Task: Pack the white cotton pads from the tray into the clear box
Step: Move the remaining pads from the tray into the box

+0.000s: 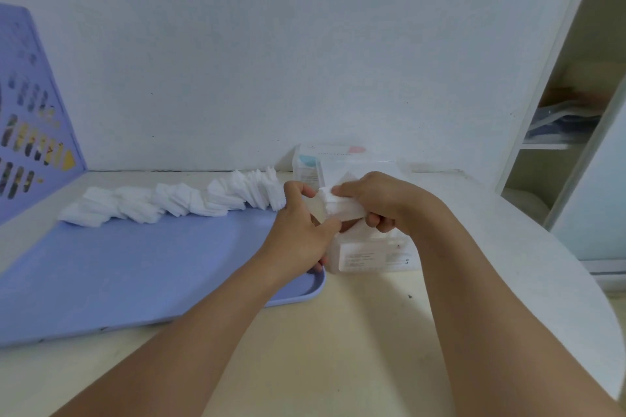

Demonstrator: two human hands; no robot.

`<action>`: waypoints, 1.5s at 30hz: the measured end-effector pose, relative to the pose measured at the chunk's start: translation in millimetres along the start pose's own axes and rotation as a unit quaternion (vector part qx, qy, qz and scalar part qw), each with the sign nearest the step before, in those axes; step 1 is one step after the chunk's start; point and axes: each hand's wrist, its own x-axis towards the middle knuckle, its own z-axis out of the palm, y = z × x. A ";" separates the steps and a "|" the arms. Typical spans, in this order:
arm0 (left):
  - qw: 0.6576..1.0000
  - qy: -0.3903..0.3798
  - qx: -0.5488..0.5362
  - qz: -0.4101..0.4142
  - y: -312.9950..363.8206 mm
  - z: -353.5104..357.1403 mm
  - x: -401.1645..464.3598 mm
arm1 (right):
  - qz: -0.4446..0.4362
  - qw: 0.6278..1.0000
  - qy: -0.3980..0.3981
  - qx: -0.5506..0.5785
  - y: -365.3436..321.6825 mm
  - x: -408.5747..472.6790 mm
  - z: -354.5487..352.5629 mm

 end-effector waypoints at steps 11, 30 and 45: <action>0.999 0.013 0.043 0.021 4.0 12.7 -8.7 | -0.038 0.931 0.238 -0.274 3.1 11.8 35.1; 0.996 -0.021 -0.070 -0.060 3.1 7.3 -6.3 | -0.078 0.960 0.225 -0.146 3.9 13.8 24.4; 0.953 -0.055 -0.237 -0.180 -2.2 -11.7 7.7 | -0.140 0.982 0.124 -0.008 -7.8 -5.7 28.9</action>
